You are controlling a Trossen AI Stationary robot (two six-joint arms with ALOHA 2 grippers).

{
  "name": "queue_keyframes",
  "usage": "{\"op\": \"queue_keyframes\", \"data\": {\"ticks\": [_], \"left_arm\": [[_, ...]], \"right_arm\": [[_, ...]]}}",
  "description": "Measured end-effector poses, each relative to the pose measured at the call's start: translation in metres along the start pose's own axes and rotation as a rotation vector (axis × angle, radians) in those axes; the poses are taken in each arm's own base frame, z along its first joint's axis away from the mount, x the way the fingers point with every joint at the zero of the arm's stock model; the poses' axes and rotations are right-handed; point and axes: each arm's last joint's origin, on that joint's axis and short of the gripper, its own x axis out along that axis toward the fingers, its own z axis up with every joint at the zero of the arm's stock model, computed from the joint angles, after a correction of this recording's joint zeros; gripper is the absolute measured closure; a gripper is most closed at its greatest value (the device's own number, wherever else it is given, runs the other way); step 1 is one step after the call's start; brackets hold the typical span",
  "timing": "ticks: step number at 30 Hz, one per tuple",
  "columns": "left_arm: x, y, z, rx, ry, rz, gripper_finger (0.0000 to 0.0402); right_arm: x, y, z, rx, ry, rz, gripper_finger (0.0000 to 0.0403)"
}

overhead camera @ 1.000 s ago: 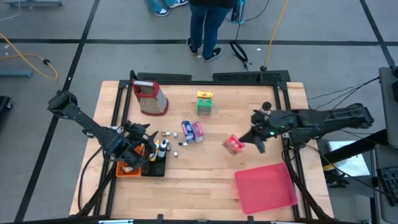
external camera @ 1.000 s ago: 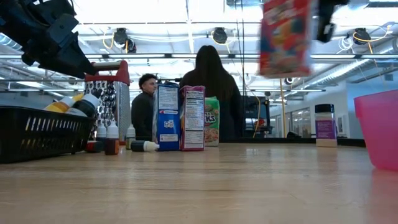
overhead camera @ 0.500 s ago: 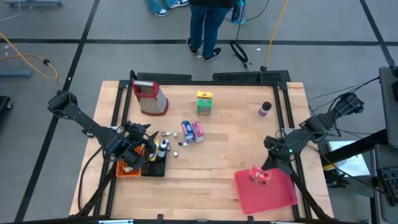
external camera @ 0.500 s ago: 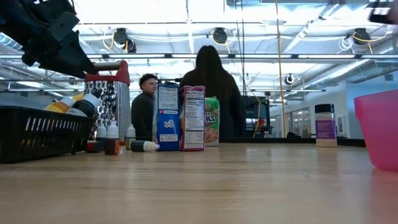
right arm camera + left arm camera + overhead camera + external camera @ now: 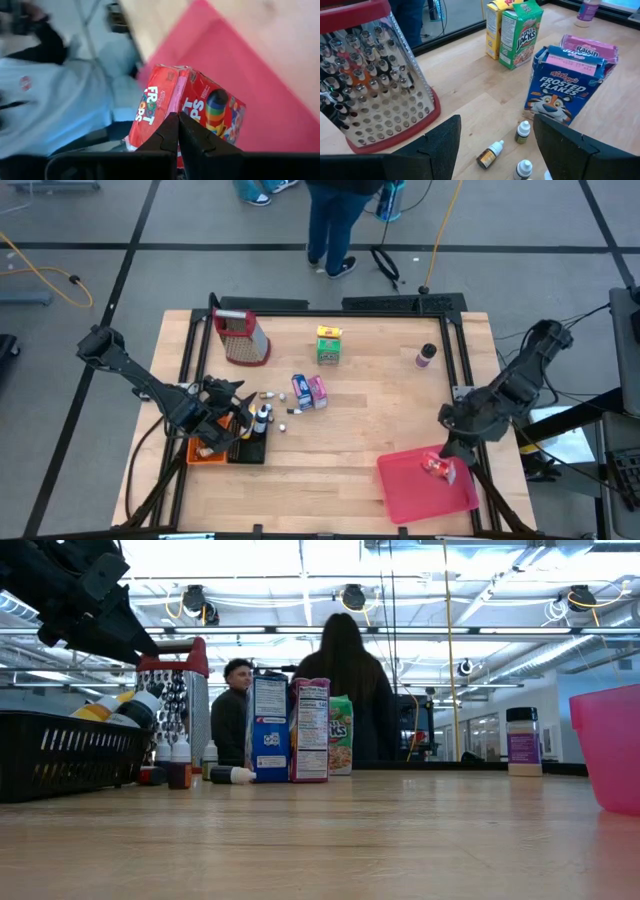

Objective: Pick & Place Kitchen Items
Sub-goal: Put the red cereal box into the red bin

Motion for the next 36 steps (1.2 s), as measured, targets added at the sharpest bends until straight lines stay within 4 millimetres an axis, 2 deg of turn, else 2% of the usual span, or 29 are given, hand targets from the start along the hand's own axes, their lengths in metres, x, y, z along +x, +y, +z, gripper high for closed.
{"op": "queue_keyframes", "data": {"ticks": [8,26,36], "left_arm": [[0.000,0.000,0.000,0.001,0.000,0.000,0.0149],[0.000,0.000,0.000,0.007,0.000,0.002,0.0149],[0.000,0.000,0.000,0.008,0.000,0.002,0.0149]], "right_arm": [[0.002,-0.012,-0.012,0.135,-0.074,-0.163,0.0403],[0.026,-0.010,-0.028,0.200,-0.144,-0.297,0.0403],[0.032,-0.014,-0.032,0.203,-0.151,-0.388,0.0402]]}}
